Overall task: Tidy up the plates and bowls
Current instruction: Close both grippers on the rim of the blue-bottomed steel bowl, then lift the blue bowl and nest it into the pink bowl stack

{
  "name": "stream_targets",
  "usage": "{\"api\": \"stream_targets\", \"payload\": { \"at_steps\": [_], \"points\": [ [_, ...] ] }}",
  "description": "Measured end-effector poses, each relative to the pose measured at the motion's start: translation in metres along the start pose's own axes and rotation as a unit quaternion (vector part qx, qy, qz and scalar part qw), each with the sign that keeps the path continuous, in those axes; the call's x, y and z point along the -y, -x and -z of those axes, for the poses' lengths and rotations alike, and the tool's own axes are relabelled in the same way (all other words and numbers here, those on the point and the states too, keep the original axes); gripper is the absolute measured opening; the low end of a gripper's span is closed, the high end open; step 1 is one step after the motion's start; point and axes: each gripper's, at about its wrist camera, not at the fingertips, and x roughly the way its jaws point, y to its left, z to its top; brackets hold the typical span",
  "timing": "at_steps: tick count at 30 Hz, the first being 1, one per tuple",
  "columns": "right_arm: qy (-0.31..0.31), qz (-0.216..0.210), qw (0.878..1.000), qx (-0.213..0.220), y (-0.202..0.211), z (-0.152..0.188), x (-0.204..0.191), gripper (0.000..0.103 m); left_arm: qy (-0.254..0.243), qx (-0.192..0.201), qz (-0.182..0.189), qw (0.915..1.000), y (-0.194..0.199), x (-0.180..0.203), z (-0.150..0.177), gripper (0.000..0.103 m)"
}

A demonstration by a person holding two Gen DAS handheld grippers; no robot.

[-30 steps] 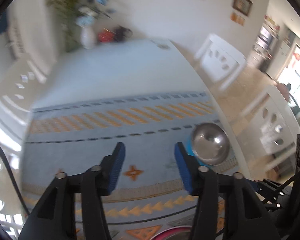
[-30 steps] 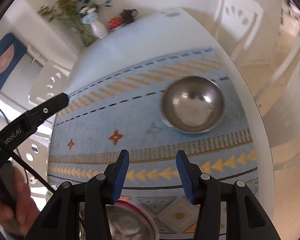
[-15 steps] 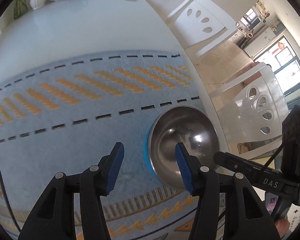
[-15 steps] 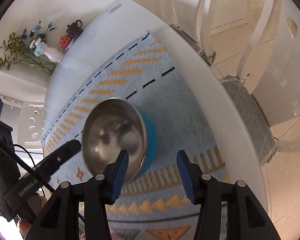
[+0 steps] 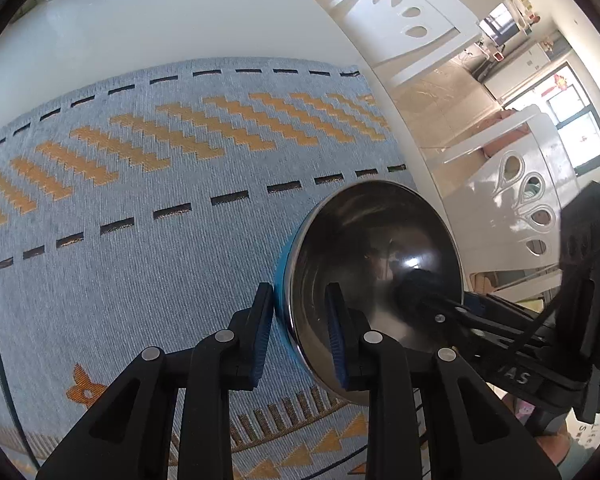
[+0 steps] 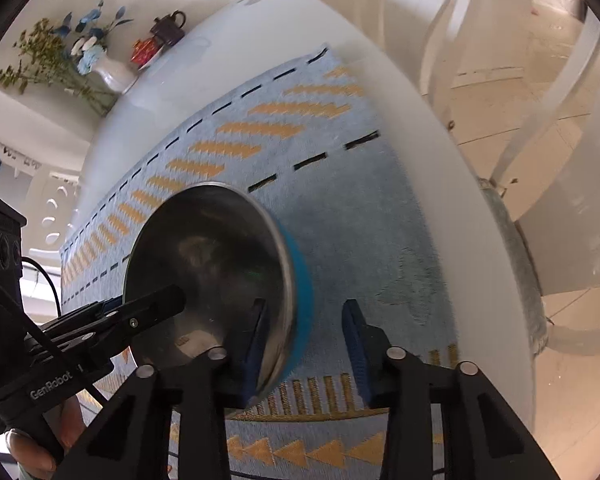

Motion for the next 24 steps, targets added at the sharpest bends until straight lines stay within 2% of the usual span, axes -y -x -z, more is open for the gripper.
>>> {"api": "stream_targets", "payload": {
  "at_steps": [1,2,5,9,15,24],
  "points": [
    [0.002,-0.005,1.0,-0.003,-0.002,0.0,-0.001,0.026,0.0,0.001,0.005,1.0,0.001,0.0,0.0,0.023],
    [0.007,-0.005,1.0,-0.006,-0.004,0.002,-0.003,0.024,0.0,0.004,0.012,0.9999,0.003,0.0,0.001,0.023],
    [0.028,0.02,0.999,0.001,-0.001,0.007,-0.011,0.024,-0.011,0.011,0.014,0.9998,0.012,0.003,0.005,0.023],
    [0.041,0.02,0.999,0.015,0.017,0.015,-0.021,0.024,-0.038,0.03,0.002,0.9988,0.029,0.013,0.013,0.023],
    [0.046,0.006,0.998,0.034,0.055,0.031,-0.04,0.024,-0.037,0.064,0.015,0.9972,0.075,0.019,0.031,0.023],
    [0.064,-0.013,0.997,0.039,0.102,0.086,-0.091,0.024,-0.025,0.112,0.021,0.9931,0.15,0.015,0.096,0.023]
  ]
}}
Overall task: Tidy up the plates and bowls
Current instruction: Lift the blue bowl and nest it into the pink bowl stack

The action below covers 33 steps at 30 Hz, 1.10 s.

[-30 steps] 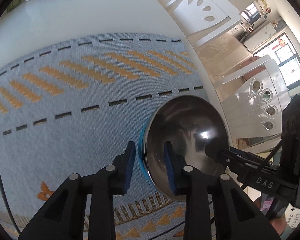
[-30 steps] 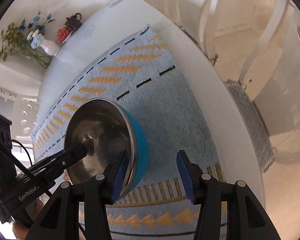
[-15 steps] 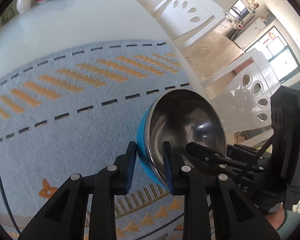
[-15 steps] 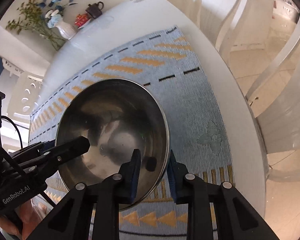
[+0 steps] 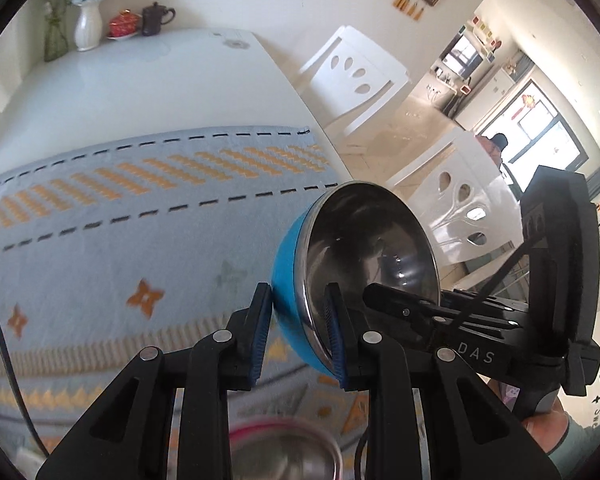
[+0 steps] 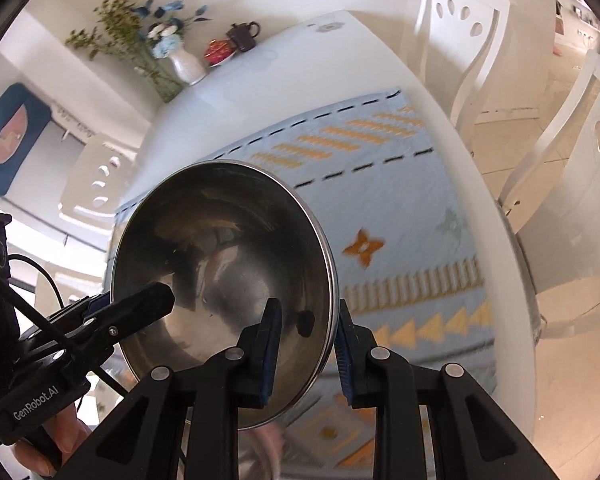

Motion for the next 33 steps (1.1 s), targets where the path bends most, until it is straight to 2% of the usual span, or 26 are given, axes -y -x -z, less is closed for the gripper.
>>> {"api": "stream_targets", "payload": {
  "at_steps": [8,17,25,33],
  "points": [
    [0.013,-0.004,0.999,-0.041,0.009,0.066,-0.05,0.026,0.016,0.005,-0.016,0.9997,0.056,-0.013,0.062,0.023],
    [-0.005,0.004,0.996,-0.093,-0.008,0.125,-0.056,0.027,0.045,-0.009,-0.007,0.9989,0.066,-0.029,0.118,0.025],
    [-0.012,0.026,0.995,-0.098,-0.017,0.141,-0.053,0.027,0.057,-0.033,-0.007,0.9978,0.049,-0.037,0.146,0.025],
    [-0.024,0.033,0.994,-0.1,-0.028,0.143,-0.047,0.027,0.047,-0.054,-0.031,0.9969,0.027,-0.04,0.148,0.026]
  ]
}}
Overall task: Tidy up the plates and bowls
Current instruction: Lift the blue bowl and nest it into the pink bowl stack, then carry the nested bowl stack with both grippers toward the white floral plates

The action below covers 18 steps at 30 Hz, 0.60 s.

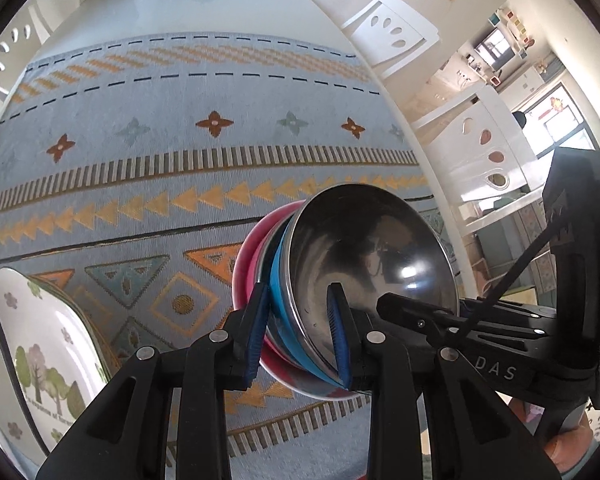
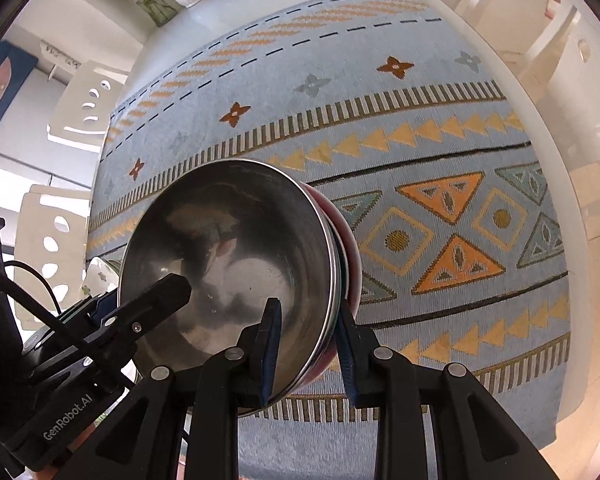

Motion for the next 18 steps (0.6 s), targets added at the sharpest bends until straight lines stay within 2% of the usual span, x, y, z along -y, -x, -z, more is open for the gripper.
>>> {"api": "stream_targets", "payload": {
  "at_steps": [4,8,12,18],
  "points": [
    [-0.012,-0.001,1.0,0.003,-0.001,-0.002,0.006,0.027,-0.005,-0.001,-0.008,1.0,0.001,-0.001,-0.004,0.027],
    [-0.015,-0.004,1.0,0.004,-0.002,-0.003,0.007,0.027,-0.001,0.005,0.005,1.0,0.008,-0.004,-0.005,0.028],
    [-0.017,-0.009,1.0,0.0,-0.001,-0.003,0.007,0.027,-0.003,0.01,-0.013,0.9999,0.012,-0.009,-0.004,0.028],
    [-0.014,-0.009,1.0,-0.008,0.002,-0.001,0.005,0.027,0.014,0.009,-0.01,0.9998,0.01,-0.017,-0.003,0.028]
  ]
}}
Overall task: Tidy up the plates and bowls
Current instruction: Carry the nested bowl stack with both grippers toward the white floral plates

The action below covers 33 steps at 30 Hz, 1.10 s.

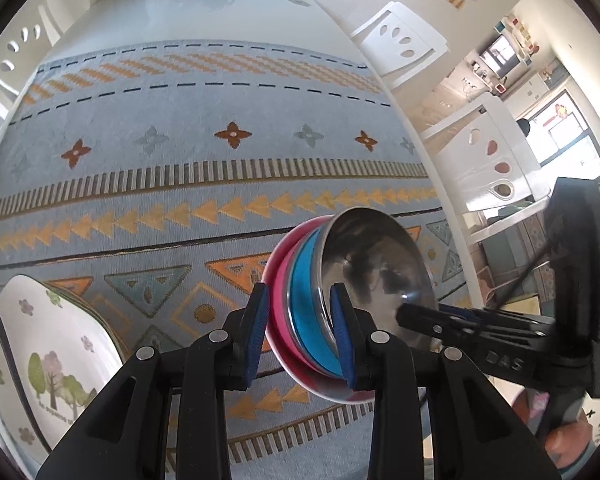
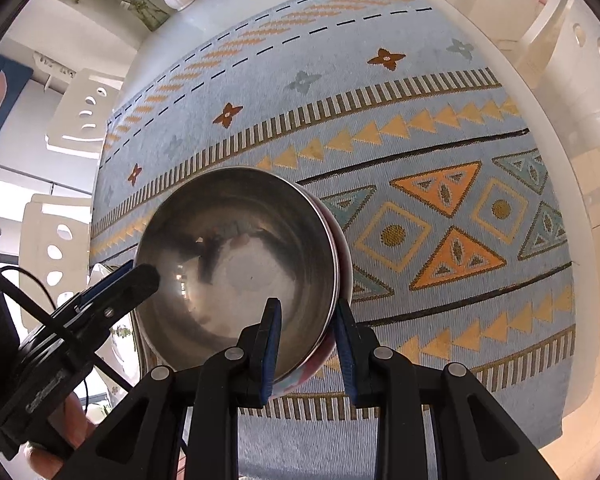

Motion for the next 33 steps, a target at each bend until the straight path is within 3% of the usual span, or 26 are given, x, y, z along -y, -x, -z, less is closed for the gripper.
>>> {"api": "stream_targets", "payload": {
  "at_steps": [11,16,17,19,20,26,30,33],
  "points": [
    [0.0,-0.022,1.0,-0.018,0.001,0.007,0.003,0.027,0.023,-0.01,0.006,0.9997,-0.015,-0.008,-0.002,0.031],
    [0.003,-0.039,0.999,0.021,0.016,0.01,0.009,0.027,0.036,-0.019,0.006,0.9992,-0.017,-0.012,0.003,0.031],
    [0.005,-0.042,0.999,0.027,0.019,0.011,0.01,0.028,0.037,-0.017,0.009,0.9991,-0.015,-0.012,0.005,0.031],
    [-0.001,-0.056,0.998,0.038,0.025,0.012,0.013,0.048,0.046,-0.014,0.017,0.9987,-0.011,-0.015,0.007,0.031],
    [-0.006,-0.063,0.997,0.043,0.027,0.013,0.015,0.051,0.05,-0.013,0.02,0.9984,-0.009,-0.016,0.008,0.031],
    [-0.042,-0.093,0.994,0.035,0.028,0.017,0.023,0.051,0.063,0.003,0.028,0.9976,0.013,-0.022,0.014,0.034],
    [-0.023,-0.077,0.994,0.069,0.043,0.025,0.013,0.051,0.059,0.01,0.023,0.9979,0.027,-0.023,0.02,0.042],
    [0.018,-0.041,0.992,0.116,0.062,0.035,-0.005,0.051,0.046,0.033,-0.012,0.9983,0.043,-0.019,0.029,0.042]
  ]
}}
